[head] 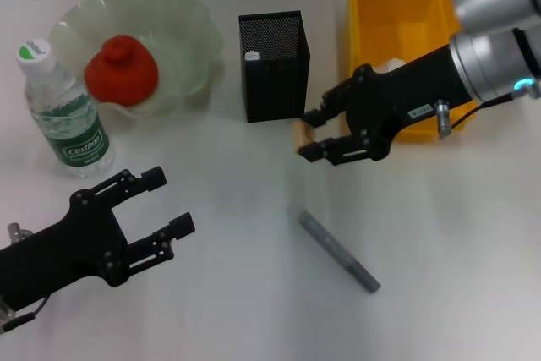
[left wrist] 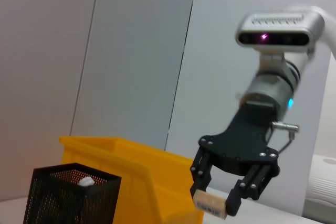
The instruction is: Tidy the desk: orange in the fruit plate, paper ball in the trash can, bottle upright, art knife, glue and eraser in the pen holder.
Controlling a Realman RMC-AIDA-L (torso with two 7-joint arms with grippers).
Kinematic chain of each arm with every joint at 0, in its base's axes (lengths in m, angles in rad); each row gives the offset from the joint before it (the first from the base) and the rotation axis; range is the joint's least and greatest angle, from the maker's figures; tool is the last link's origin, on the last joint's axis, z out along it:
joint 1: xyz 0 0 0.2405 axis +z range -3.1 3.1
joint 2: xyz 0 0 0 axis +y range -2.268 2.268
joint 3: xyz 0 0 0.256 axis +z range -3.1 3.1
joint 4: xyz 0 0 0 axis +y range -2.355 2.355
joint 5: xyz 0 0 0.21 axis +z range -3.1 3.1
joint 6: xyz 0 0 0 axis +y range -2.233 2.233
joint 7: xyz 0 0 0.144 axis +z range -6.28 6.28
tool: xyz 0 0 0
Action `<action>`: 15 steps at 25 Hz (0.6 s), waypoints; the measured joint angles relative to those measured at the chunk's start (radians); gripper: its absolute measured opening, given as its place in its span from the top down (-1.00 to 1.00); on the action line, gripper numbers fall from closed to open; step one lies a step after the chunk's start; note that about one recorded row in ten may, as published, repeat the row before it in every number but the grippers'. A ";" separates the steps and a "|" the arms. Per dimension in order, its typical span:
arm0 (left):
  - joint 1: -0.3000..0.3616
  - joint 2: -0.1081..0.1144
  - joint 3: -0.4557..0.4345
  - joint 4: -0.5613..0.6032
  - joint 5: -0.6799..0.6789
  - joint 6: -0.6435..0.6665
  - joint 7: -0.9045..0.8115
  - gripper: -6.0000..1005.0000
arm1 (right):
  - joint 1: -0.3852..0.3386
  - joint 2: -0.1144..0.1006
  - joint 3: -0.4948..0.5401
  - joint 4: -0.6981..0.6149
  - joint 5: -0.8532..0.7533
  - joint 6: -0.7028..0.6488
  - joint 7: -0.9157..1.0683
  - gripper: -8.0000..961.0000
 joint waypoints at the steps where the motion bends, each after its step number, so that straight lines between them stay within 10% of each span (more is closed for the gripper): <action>1: 0.000 0.000 0.000 0.000 -0.003 0.001 0.001 -0.51 | -0.019 0.001 0.006 0.015 0.035 0.009 -0.021 0.12; 15: -0.001 0.002 -0.011 0.000 -0.011 -0.006 0.009 -0.51 | -0.153 0.002 0.014 0.454 0.605 0.143 -0.530 0.12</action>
